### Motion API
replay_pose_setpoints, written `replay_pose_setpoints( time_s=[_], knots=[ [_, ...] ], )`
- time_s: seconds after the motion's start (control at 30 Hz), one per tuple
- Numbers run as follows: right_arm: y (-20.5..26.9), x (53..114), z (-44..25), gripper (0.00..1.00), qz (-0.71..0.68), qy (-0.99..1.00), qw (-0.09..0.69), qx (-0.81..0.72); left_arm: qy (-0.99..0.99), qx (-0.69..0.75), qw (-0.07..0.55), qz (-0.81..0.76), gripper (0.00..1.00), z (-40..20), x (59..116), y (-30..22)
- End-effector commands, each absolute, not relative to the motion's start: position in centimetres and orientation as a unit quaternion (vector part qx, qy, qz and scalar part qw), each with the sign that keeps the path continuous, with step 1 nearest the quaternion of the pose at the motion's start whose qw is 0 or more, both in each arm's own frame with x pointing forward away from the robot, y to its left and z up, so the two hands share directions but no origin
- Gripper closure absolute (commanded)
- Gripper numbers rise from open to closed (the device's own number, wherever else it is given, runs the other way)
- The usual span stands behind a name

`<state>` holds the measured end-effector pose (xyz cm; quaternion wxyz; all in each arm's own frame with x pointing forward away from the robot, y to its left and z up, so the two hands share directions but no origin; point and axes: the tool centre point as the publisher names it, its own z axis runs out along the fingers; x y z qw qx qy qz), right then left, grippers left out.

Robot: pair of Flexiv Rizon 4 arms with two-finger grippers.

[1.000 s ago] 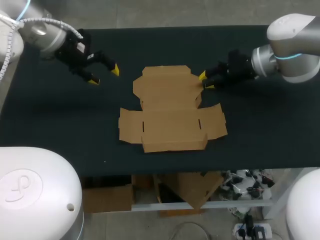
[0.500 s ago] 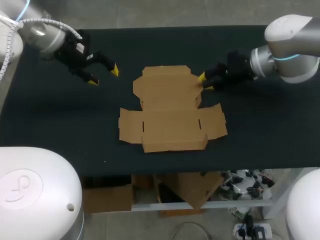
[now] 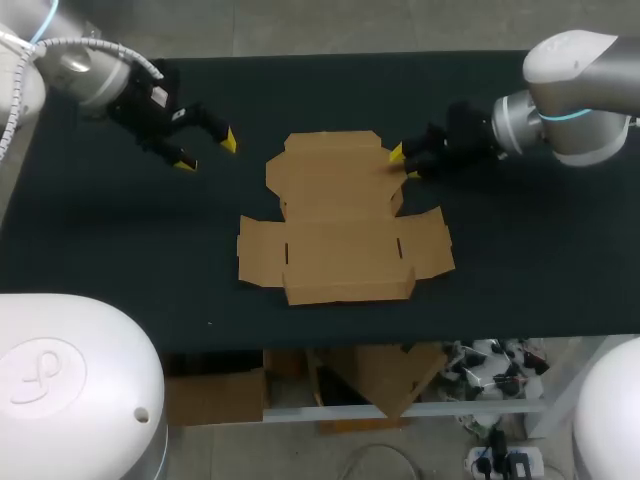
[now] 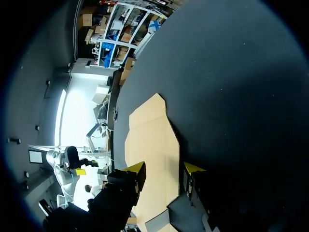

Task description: Assemble the packaging by folding the flat box into shape, placing the metal phone stand inside, and closing the box properly

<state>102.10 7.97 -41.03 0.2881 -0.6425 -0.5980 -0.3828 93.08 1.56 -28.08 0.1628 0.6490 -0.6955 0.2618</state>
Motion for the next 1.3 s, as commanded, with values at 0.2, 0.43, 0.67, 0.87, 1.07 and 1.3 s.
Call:
replay_pose_setpoints(
  time_s=[0.2, 0.43, 0.67, 0.87, 1.07, 1.3],
  knots=[
    [8.8, 102.4, -41.8, 0.50, -0.388, -0.598, 0.300, -0.634, -0.695, 0.649, 0.162, 0.262, 0.00, -28.1, 93.0, 1.8],
    [9.5, 102.3, -42.1, 0.51, -0.392, -0.597, 0.305, -0.631, -0.696, 0.648, 0.164, 0.263, 0.00, -28.1, 92.9, 1.9],
    [9.8, 102.1, -42.3, 0.61, -0.404, -0.592, 0.308, -0.626, -0.695, 0.648, 0.166, 0.263, 0.00, -28.2, 92.8, 1.9],
    [9.9, 101.9, -42.5, 0.71, -0.420, -0.586, 0.308, -0.621, -0.696, 0.647, 0.166, 0.263, 0.00, -28.2, 92.7, 2.0],
    [9.7, 101.6, -41.9, 0.81, -0.439, -0.591, 0.296, -0.608, -0.700, 0.644, 0.167, 0.262, 0.00, -28.1, 92.6, 2.0],
    [9.7, 101.5, -41.6, 0.75, -0.441, -0.599, 0.298, -0.598, -0.702, 0.641, 0.168, 0.260, 0.00, -28.0, 92.5, 1.9]
  ],
)
